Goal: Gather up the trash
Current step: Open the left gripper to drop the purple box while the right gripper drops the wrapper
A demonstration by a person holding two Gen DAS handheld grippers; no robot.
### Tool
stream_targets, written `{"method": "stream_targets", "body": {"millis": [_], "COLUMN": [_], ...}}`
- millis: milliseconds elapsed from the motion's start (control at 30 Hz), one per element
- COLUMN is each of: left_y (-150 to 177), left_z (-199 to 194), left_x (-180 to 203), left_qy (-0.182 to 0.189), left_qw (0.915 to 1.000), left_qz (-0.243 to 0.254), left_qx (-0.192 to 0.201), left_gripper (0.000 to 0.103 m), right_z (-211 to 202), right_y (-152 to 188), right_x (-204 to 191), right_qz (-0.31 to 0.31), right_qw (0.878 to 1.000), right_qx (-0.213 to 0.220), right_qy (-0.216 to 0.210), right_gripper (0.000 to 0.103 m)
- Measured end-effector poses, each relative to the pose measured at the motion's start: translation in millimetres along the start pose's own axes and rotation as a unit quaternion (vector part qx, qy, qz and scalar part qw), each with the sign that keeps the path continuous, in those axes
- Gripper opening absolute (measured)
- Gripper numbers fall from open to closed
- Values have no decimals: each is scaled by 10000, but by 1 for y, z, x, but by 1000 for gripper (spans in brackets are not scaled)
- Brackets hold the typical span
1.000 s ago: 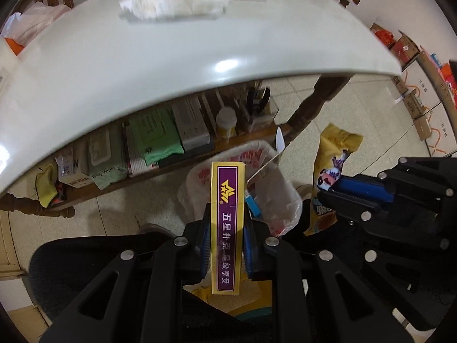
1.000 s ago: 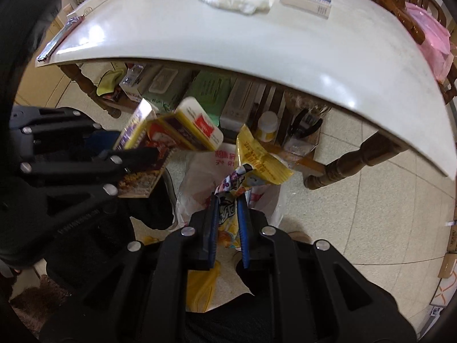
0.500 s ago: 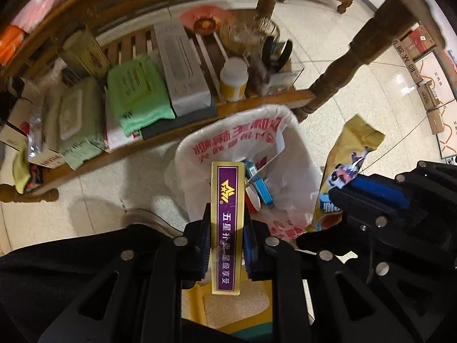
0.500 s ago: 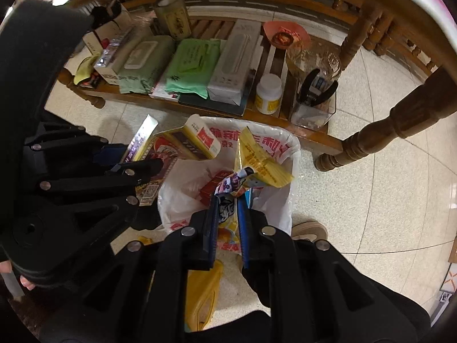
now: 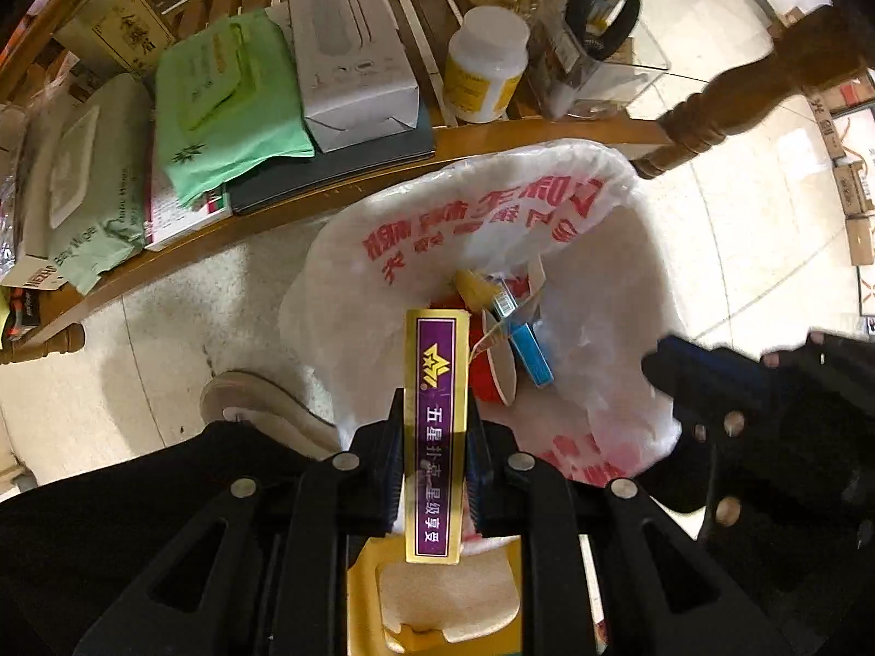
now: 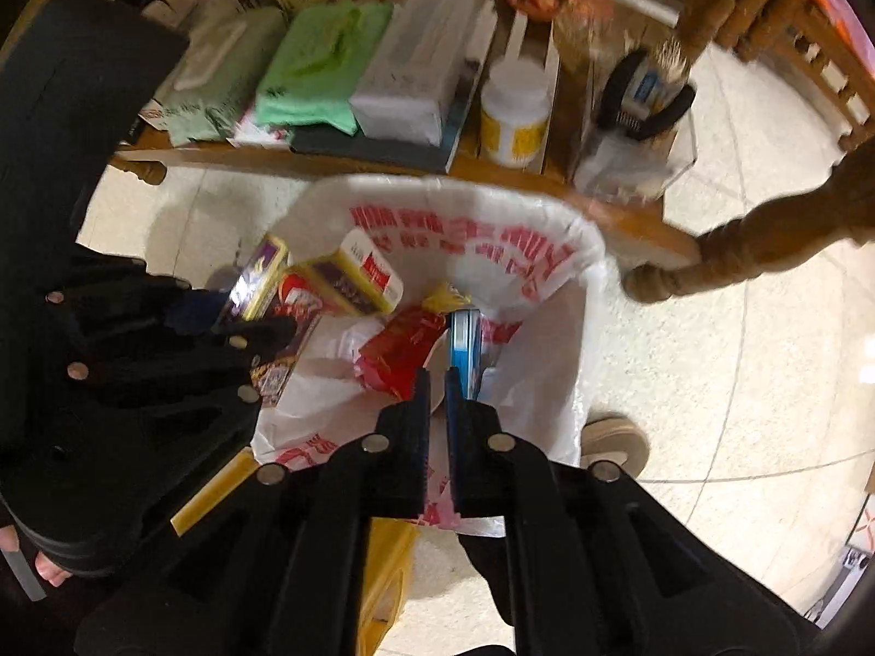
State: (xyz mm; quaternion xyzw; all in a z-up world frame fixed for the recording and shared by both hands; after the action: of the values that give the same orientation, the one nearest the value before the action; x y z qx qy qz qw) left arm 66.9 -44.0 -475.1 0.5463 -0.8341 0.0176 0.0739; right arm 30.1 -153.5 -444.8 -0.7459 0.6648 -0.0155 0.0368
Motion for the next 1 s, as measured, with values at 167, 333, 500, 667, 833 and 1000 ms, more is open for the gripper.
{"method": "stream_targets", "body": {"millis": [167,333,500,667,833,1000], "left_y": [-5,-7,-9,-8,-6,-2], "left_z": [27,34,34,34,32,25], "left_x": [2,-5,-9,-11,-9,-9], "left_qy": [172,-70,-180,-149,-171,-159], "left_qw": [9992,9991,9992,9993,9994,9994], "left_qz": [-156,-78,-52,-90,-82,-100], "left_qx": [-319,-410,-357,-341,-298,-289], "left_gripper": [19,32,45,46,46,46], "right_z": [14,24,28,29,26,18], "right_y": [0,0,-1,-2,-1,1], "right_x": [5,5,4,2,1,1], "right_qz": [119,158,163,185,194,184], "right_qw": [9998,9995,9993,9991,9990,9991], "right_qx": [-163,-240,-294,-315,-312,-266], "right_qy": [-70,-127,-183,-236,-262,-289], "right_gripper": [6,6,6,6,6,7]}}
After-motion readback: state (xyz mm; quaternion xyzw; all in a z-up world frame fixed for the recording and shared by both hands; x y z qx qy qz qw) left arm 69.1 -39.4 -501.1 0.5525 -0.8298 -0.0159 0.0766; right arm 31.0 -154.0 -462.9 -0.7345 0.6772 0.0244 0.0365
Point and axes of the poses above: each gripper's, at about its wrist camera, not at the fingertips, and z roughly the way its jaws point, x to its right, y to its underside, the point moved 7 cm from there along z, roughly the way its jaws point, and after that the axes turned 4 degrees about y, right-handed, at the moved point
